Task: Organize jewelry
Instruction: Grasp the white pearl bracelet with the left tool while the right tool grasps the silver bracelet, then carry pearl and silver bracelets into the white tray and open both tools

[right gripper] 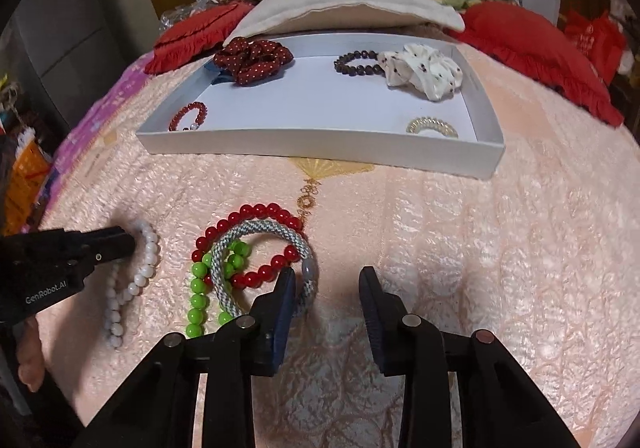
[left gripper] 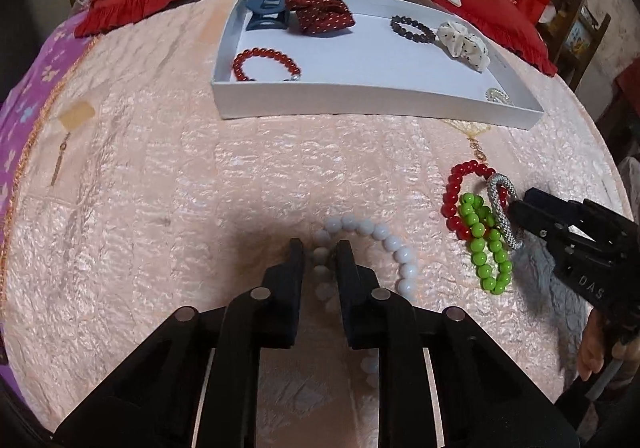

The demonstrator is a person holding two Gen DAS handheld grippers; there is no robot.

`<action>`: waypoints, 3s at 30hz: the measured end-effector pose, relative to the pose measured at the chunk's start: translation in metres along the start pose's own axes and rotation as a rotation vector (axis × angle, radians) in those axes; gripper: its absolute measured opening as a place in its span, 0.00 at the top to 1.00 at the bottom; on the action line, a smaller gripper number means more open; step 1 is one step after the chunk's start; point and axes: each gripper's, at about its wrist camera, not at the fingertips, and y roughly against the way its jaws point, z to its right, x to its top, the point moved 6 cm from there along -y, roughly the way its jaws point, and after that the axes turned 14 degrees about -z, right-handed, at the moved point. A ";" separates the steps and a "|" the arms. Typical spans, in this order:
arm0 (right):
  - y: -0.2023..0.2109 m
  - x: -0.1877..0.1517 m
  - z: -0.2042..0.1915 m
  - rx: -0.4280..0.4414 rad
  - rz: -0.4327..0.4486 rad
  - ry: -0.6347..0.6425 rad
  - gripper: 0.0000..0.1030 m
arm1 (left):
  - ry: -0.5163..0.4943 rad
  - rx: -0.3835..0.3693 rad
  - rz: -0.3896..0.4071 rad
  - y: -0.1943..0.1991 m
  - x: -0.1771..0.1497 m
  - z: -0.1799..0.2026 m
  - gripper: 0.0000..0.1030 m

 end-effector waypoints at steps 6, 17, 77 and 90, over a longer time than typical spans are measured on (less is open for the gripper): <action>-0.002 0.001 -0.016 -0.079 0.019 0.050 0.93 | 0.005 -0.015 -0.002 0.002 0.003 0.006 0.92; 0.067 -0.011 -0.014 -0.007 0.139 -0.012 0.93 | 0.049 -0.080 0.126 0.081 -0.007 -0.002 0.92; -0.017 0.136 0.021 -0.033 0.019 -0.065 0.93 | 0.021 0.024 -0.009 -0.001 0.182 -0.019 0.92; -0.042 0.152 0.006 -0.073 -0.021 -0.052 0.93 | 0.041 0.006 -0.016 -0.007 0.182 -0.024 0.91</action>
